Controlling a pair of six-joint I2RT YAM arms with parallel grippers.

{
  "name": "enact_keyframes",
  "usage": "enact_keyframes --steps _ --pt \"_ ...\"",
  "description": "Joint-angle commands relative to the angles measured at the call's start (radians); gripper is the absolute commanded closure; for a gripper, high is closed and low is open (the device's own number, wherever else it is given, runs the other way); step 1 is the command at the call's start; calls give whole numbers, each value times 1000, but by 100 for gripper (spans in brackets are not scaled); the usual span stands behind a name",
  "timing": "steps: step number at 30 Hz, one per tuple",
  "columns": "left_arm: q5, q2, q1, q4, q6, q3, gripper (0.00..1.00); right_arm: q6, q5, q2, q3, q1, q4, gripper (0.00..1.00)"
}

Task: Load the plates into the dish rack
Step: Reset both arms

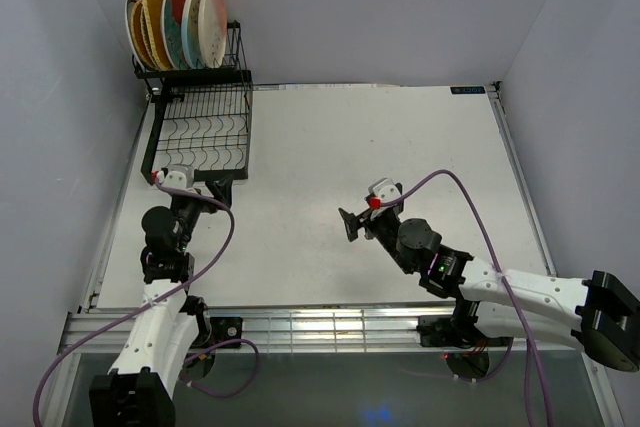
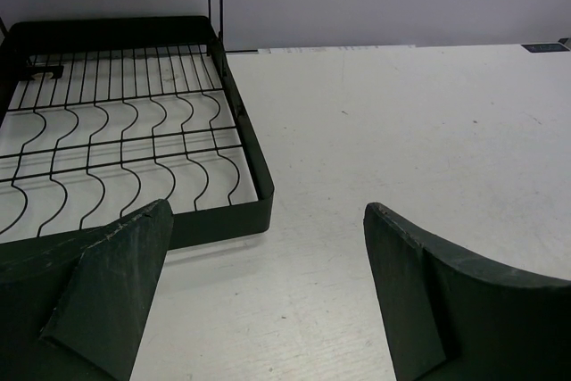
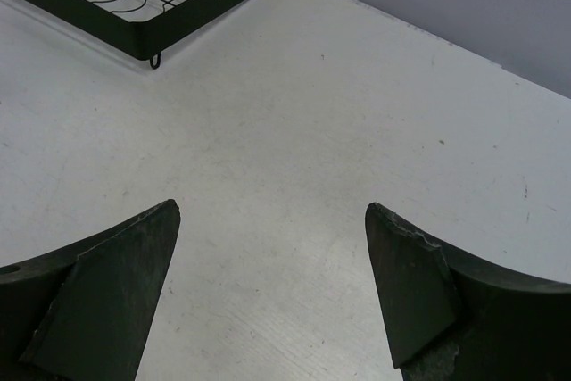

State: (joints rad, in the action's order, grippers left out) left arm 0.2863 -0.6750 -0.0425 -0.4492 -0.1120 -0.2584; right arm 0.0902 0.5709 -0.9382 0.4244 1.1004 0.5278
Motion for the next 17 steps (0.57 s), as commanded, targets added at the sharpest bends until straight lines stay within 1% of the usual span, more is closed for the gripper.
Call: enact_keyframes --steps 1,13,17 --pt "-18 5 0 -8 15 5 2 13 0 -13 20 -2 57 10" --pt "-16 -18 0 -6 12 2 2 11 3 -19 24 -1 58 10" --pt "-16 -24 0 -6 12 1 2 13 -17 -19 27 -1 60 10"
